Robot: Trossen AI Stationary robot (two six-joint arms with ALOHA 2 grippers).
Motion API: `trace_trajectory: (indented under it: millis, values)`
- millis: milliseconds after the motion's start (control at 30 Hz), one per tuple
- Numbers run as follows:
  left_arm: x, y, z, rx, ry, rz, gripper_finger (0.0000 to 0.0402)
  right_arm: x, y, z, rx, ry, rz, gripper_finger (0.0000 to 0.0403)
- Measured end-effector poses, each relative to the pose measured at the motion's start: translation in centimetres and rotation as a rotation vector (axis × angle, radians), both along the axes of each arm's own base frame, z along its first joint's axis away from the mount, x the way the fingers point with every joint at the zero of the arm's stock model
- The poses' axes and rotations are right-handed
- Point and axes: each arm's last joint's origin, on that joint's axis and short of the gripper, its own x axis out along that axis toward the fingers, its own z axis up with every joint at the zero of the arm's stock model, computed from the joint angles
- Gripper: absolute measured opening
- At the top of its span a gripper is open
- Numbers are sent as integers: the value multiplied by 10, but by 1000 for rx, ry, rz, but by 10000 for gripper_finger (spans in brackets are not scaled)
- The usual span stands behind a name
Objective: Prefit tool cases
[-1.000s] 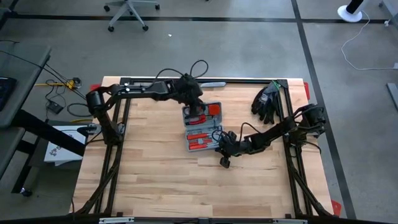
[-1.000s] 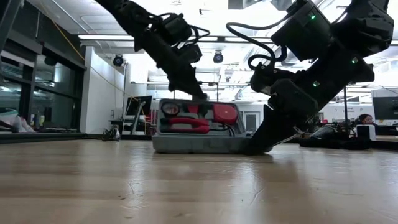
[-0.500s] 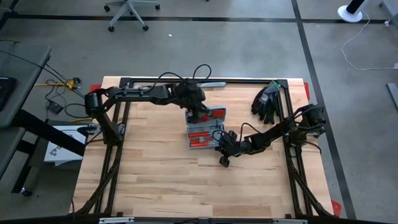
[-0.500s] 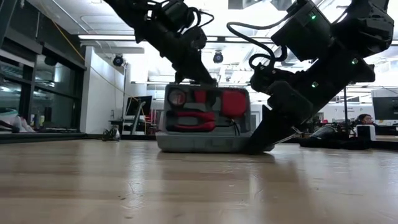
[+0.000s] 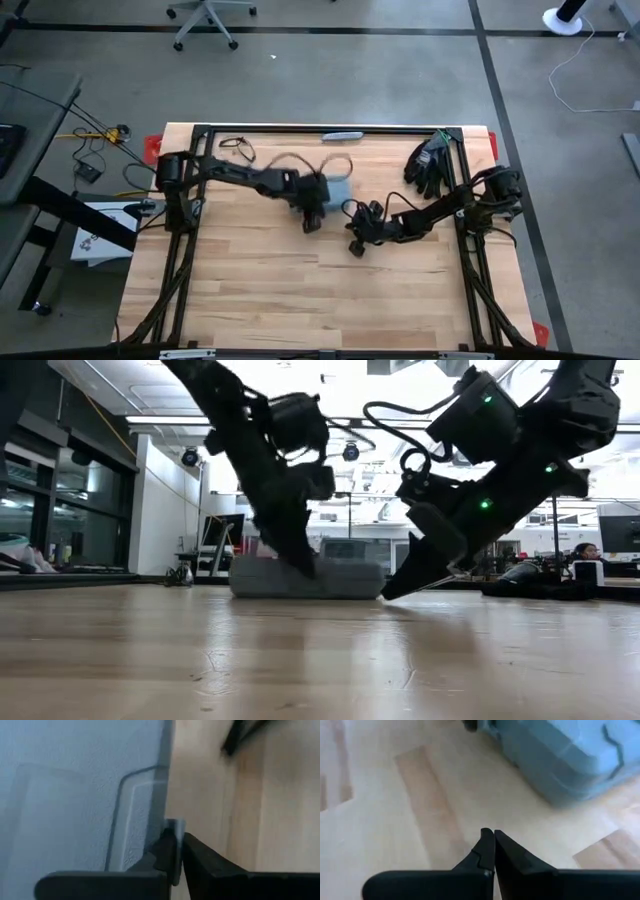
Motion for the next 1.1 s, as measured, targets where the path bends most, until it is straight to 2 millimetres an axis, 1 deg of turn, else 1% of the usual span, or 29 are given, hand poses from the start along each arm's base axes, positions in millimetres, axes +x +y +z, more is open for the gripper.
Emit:
trace_trajectory:
  millis: [33, 100, 200, 300, 500, 800, 967, 1100]
  values:
    - [1, -4, -2, -4, -2, -9, 31, 0, 2, 0, 2, 1, 7, 0]
    - [3, -12, 2, -11, -33, -28, 43, -1, 4, 0, 3, 3, 17, 0]
    - [4, -22, -3, 1, -37, -44, 59, -1, 6, 0, 2, 5, 22, 0]
    - [9, -30, 3, 1, -93, -56, 72, -1, 6, 0, 5, 3, 22, 0]
    - [9, -40, 2, 22, -90, -55, 98, -2, 10, 0, 6, 5, 35, 0]
    - [9, -54, 5, 16, -98, -52, 127, -7, 25, -1, 21, 22, 69, 0]
    - [8, -63, 10, 18, -114, -50, 128, -10, 33, 7, 29, 6, 101, 0]
    - [6, -72, 20, 10, -143, -62, 126, -13, 35, 21, 26, -19, 109, 0]
